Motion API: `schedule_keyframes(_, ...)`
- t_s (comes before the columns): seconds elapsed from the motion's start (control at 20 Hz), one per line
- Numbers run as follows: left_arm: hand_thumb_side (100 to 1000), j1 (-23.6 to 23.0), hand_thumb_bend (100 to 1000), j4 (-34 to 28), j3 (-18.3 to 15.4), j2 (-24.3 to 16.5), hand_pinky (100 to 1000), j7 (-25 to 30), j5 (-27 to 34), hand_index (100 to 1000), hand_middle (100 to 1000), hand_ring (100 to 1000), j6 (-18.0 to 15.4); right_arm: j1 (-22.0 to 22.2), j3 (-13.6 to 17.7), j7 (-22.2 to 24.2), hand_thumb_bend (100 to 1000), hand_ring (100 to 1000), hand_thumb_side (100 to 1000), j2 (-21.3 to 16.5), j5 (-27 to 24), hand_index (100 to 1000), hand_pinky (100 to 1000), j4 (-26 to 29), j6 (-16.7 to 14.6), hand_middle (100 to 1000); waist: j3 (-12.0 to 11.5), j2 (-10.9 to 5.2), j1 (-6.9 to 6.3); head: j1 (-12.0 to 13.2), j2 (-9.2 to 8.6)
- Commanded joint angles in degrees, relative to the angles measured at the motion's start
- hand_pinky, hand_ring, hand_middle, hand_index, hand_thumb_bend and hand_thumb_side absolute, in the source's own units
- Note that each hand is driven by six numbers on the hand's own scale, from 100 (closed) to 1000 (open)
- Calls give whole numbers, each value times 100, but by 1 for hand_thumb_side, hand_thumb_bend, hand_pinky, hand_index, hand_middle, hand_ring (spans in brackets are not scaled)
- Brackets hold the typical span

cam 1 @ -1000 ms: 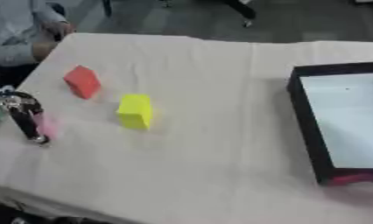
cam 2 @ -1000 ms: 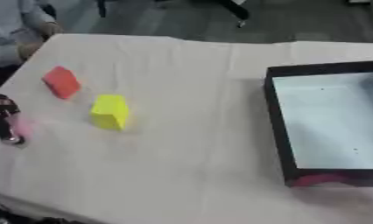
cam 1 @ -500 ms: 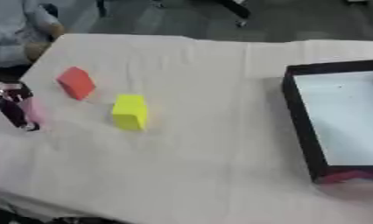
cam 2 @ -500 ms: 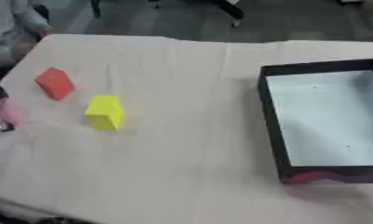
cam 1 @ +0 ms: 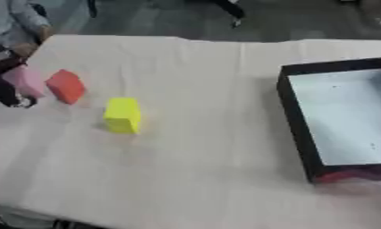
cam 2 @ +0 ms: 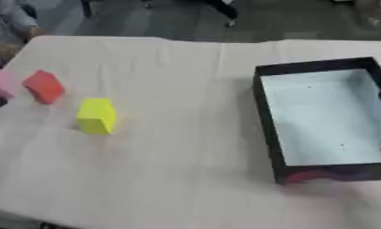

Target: Pick up the objects with one hand, pass them to the other hand, and then place them into the box on the other side of the table.

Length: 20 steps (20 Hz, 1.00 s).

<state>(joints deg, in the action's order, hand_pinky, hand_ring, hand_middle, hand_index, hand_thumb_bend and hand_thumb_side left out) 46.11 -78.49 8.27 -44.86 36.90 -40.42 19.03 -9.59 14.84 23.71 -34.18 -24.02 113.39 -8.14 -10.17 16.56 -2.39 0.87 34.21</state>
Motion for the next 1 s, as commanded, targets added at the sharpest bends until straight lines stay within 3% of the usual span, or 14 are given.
schedule_keyframes(0.05,100,47,266,-519,6,45,853,-171,328,543,689,793,102,-308,-129,31,612,1000,271,-463,-280,1000,1000,121,-88,1000,12,-132,89,-70,1)
schedule_keyframes(0.55,100,139,205,-1130,241,723,834,-837,819,543,651,736,150,-1612,-777,226,606,1000,259,-1079,-922,1000,1000,121,51,1000,-9,-198,109,-203,-168)
schedule_keyframes(0.9,100,74,167,-1324,360,1250,815,-1366,896,551,621,686,38,-2408,-1340,628,600,1000,233,-965,-442,1000,1000,16,226,1000,8,-256,136,-445,-132)
schedule_keyframes(0.95,100,67,167,-1348,389,1293,810,-1449,904,552,619,678,23,-2504,-1430,737,533,1000,100,-902,-320,1000,1000,-51,239,1000,13,-261,136,-474,-123)
schedule_keyframes(1.0,100,66,166,-1377,415,1338,810,-1526,944,550,617,677,17,-2598,-1517,848,602,1000,218,-834,-210,1000,1000,-117,252,1000,13,-265,133,-509,-117)
